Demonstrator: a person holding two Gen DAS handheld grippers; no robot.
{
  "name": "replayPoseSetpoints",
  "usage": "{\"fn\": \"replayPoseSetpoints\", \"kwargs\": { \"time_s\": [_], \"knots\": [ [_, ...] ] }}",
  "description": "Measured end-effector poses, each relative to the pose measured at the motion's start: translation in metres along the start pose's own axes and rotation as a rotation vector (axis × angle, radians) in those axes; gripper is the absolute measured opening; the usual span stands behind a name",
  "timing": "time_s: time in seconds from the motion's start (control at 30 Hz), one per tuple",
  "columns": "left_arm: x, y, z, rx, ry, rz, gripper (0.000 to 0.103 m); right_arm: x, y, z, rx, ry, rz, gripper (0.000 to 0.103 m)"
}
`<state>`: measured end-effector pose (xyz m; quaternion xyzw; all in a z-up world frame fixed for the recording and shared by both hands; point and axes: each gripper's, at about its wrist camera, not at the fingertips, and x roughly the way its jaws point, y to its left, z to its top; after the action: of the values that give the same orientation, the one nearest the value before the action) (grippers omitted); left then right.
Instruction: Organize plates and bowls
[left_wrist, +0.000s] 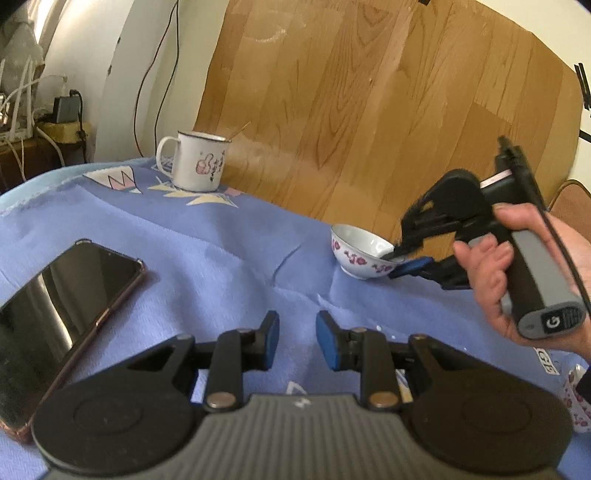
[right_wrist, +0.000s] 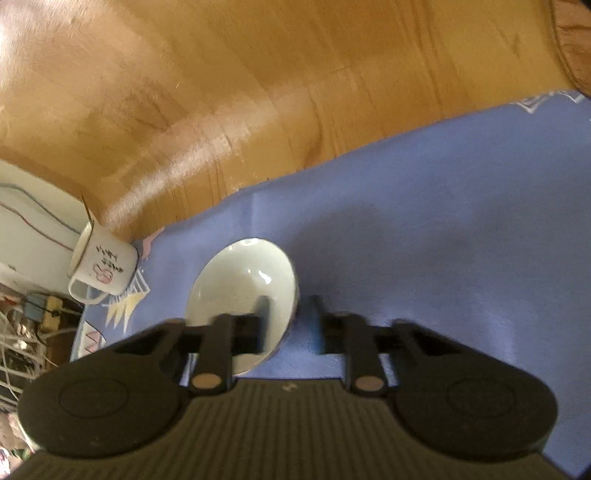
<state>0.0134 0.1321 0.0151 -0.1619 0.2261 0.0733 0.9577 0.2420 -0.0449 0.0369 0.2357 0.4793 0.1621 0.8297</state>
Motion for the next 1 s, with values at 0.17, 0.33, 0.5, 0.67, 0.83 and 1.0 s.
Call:
{"fn": "replayPoseSetpoints", "kwargs": {
  "time_s": [0.17,0.33,0.5,0.67,0.83,1.0],
  "knots": [
    [-0.001,0.006,0.002,-0.04,-0.011,0.003,0.024,-0.016,0.002,-0.01,-0.088,0.012,-0.002,0.007],
    [-0.002,0.011,0.003,-0.063,-0.009,-0.012,0.028,-0.051,-0.01,-0.036,-0.176,0.065,0.02,0.007],
    [-0.021,0.015,0.003,-0.12,0.053,-0.151,0.038,-0.088,-0.032,-0.068,-0.234,0.11,0.033,0.007],
    [-0.051,-0.008,0.005,-0.075,0.117,-0.174,0.041,-0.114,-0.048,-0.096,-0.282,0.166,0.074,0.007],
    [-0.042,-0.019,0.0,-0.084,0.295,-0.185,0.038,-0.13,-0.059,-0.113,-0.278,0.206,0.124,0.008],
    [-0.031,-0.023,-0.012,-0.098,0.373,-0.206,0.009,-0.13,-0.06,-0.121,-0.296,0.212,0.127,0.01]
  ]
}}
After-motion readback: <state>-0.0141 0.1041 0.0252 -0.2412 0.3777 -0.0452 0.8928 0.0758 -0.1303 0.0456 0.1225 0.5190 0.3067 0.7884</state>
